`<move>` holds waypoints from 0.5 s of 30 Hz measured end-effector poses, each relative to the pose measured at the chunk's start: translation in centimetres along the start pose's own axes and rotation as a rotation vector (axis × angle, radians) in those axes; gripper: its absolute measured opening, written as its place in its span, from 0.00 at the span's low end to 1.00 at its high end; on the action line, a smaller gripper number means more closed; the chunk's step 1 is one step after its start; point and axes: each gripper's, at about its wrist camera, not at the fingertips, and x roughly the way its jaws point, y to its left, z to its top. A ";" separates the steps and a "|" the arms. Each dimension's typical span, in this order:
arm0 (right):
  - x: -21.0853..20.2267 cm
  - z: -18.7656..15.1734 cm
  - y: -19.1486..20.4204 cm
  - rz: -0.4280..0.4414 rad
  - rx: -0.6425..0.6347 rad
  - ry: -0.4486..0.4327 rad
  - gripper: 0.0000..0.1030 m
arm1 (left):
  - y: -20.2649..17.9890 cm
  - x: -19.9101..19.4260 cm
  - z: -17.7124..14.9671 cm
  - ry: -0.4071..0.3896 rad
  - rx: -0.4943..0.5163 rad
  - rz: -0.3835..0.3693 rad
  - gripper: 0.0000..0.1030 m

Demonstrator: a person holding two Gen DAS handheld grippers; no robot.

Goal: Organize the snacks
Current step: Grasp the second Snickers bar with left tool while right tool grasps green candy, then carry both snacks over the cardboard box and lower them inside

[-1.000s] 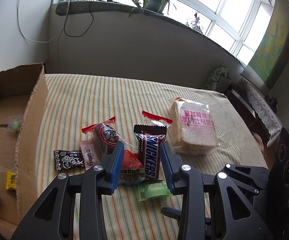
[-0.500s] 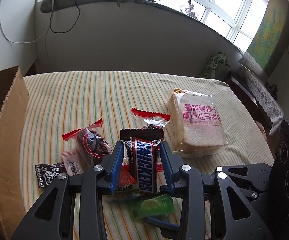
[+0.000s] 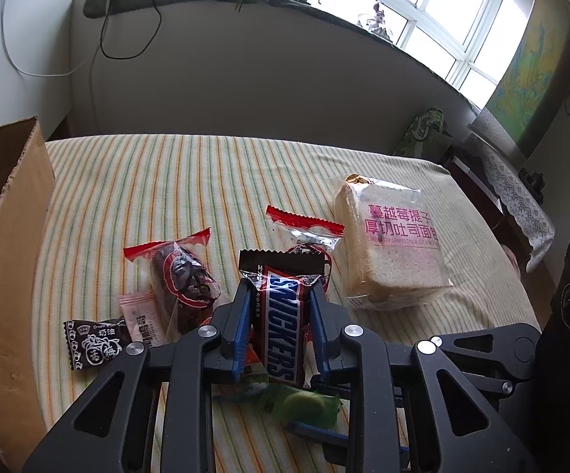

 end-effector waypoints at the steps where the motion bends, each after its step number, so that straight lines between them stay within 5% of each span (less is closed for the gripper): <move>1: 0.0 0.0 -0.1 0.005 0.006 -0.001 0.17 | 0.1 -0.1 0.0 -0.002 -0.005 -0.002 0.24; 15: -2.9 -0.8 0.3 0.017 0.061 -0.064 0.12 | 0.8 -2.3 -0.2 -0.062 -0.053 -0.029 0.24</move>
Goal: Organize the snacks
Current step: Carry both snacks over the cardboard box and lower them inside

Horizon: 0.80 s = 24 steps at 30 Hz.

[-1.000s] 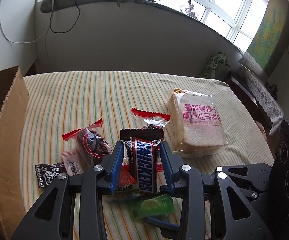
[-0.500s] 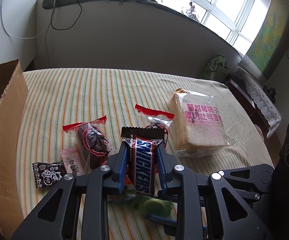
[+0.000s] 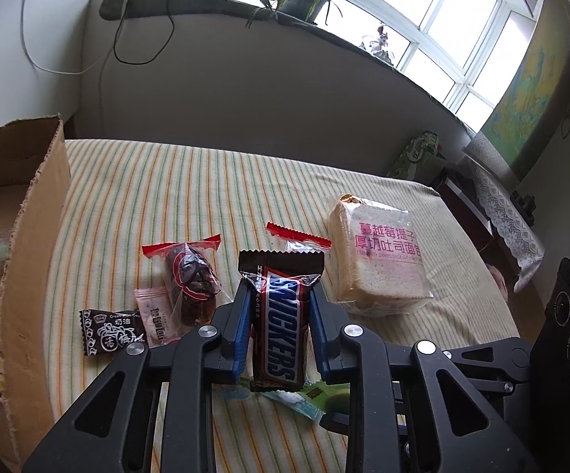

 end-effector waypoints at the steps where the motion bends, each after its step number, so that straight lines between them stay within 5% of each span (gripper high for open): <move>1: -0.2 0.0 0.0 0.001 0.005 -0.006 0.12 | -0.1 -0.3 0.0 -0.007 -0.003 0.000 0.24; 24: -3.0 3.2 2.6 -0.016 -0.022 -0.082 0.12 | 2.4 -8.7 0.0 -0.177 -0.080 0.072 0.24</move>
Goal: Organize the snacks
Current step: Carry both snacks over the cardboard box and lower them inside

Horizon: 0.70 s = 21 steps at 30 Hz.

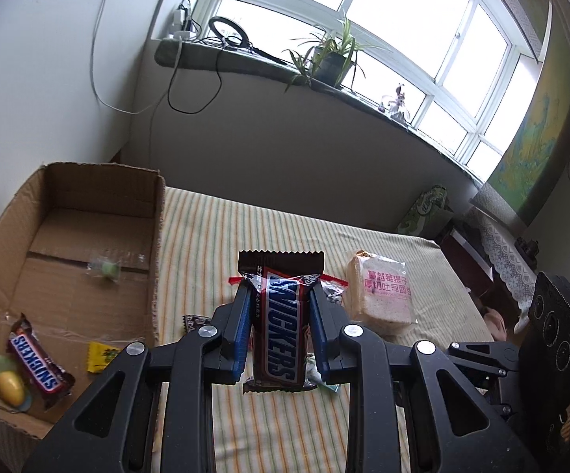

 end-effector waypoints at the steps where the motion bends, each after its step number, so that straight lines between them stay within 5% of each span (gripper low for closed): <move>1: 0.1 0.4 0.3 0.004 -0.005 -0.004 0.12 | 0.4 -0.4 0.1 -0.006 -0.005 0.007 0.24; 21: 8.7 10.0 3.8 0.073 -0.029 0.002 0.12 | 9.7 -4.9 0.6 -0.072 -0.095 0.214 0.24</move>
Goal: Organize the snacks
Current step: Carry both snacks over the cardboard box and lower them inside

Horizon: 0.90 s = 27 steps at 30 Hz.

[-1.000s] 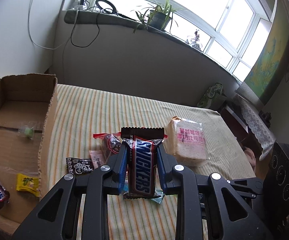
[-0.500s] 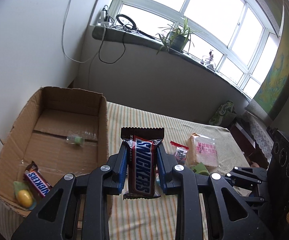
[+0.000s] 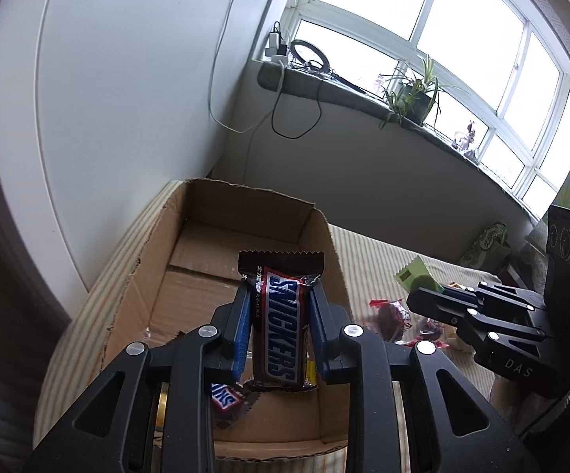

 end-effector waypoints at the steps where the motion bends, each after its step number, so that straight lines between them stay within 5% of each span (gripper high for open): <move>1: 0.5 0.3 0.3 -0.003 -0.004 0.002 0.12 | 0.5 0.0 0.1 0.001 -0.005 0.003 0.24; 22: 6.7 2.3 2.7 0.027 -0.015 0.068 0.12 | 3.4 0.5 -0.6 0.020 -0.025 0.035 0.25; 24: 6.6 2.4 2.7 0.021 -0.014 0.067 0.20 | 3.3 0.5 -0.6 0.022 -0.018 0.040 0.25; 27: 6.1 2.4 2.6 0.011 -0.010 0.050 0.44 | 3.3 0.1 -0.7 0.016 -0.021 0.054 0.41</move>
